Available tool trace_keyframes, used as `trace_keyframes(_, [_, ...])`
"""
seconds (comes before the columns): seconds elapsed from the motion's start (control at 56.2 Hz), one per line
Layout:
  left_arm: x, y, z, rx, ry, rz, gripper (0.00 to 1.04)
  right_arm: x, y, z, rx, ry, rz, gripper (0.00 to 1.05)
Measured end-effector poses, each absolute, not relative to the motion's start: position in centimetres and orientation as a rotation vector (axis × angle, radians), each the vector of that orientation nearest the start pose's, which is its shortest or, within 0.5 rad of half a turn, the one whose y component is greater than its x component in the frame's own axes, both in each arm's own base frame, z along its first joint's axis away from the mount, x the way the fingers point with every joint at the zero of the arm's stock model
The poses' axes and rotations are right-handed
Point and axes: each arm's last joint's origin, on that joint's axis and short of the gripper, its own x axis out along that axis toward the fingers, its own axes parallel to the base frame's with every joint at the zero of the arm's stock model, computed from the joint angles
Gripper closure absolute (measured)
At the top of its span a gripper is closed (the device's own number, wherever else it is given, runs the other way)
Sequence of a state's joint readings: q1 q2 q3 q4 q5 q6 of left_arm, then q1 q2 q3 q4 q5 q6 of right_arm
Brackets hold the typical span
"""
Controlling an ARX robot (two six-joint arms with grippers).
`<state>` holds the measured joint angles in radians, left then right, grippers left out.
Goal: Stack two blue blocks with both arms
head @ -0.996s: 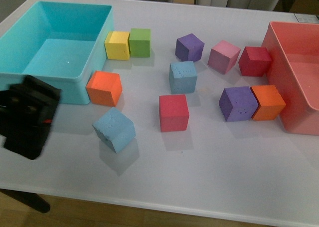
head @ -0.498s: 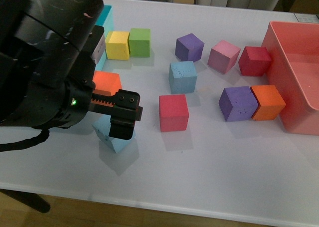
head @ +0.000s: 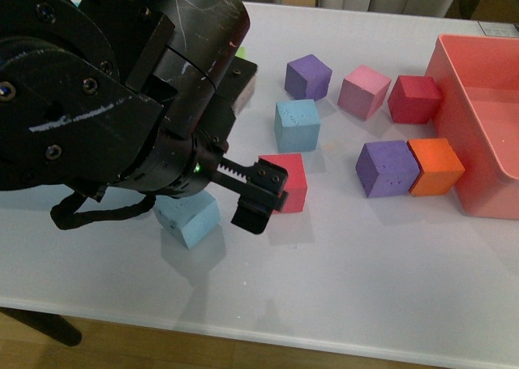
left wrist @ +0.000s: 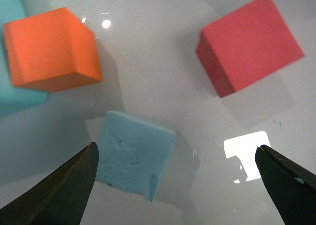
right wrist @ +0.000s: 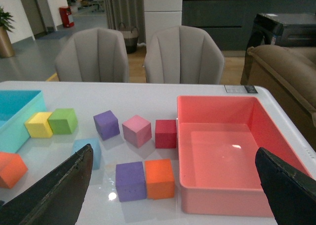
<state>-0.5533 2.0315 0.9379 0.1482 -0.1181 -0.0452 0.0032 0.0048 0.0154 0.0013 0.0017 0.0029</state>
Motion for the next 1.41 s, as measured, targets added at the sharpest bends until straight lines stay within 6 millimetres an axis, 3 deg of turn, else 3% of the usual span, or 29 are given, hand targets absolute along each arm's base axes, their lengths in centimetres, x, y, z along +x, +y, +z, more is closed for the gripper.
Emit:
trace_keyframes(0.338, [30.1,-16.8,4.6,0.471,0.938,-0.489,0.09,9.7,0.0,16.9,0.003,-0.012,0.002,0.09])
trace_keyframes(1.405, [34.1,-14.2,2.1,0.469,0.969,-0.467,0.09,9.7,0.0,16.9,0.003,-0.012,0.002,0.09])
